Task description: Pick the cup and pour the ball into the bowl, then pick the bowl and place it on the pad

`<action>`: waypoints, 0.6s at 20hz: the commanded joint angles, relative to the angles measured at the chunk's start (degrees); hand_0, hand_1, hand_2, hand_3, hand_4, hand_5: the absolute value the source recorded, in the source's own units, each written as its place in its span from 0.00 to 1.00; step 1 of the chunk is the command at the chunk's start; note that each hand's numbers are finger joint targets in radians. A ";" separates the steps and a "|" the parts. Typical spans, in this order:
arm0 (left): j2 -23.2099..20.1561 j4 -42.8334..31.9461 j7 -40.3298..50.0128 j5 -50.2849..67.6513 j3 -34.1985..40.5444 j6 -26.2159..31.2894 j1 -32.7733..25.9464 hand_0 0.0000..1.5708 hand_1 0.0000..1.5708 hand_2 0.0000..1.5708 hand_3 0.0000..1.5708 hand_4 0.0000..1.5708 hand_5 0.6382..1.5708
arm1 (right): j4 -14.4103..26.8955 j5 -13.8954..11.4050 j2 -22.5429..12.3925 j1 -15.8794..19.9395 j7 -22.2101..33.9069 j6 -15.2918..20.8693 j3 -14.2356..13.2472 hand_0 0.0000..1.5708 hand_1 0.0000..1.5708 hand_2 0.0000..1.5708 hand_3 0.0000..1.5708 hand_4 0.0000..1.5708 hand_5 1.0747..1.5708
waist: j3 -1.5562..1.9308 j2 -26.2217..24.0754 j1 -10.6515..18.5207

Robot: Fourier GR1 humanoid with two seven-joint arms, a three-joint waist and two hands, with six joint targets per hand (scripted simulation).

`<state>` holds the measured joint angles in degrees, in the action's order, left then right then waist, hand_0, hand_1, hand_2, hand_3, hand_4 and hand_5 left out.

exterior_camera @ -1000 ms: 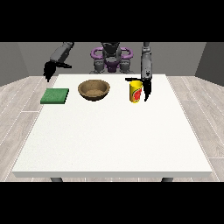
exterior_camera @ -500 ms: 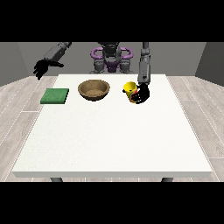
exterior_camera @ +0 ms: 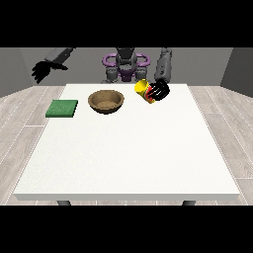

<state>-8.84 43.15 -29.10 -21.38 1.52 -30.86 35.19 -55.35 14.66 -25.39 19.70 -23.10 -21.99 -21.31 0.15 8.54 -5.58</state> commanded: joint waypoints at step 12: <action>7.15 2.44 30.43 -28.34 -19.19 -1.71 2.60 0.86 0.86 1.00 1.00 0.67 1.00 | 12.88 -3.16 0.27 -4.61 -3.71 2.14 -0.66 0.00 0.00 0.05 0.00 0.00 0.97 | -0.11 -12.86 8.01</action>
<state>-4.58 44.35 -4.72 -44.08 -14.00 -32.90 38.92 -44.18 12.48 -26.00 16.22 -26.43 -21.05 -22.53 0.09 -1.53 1.14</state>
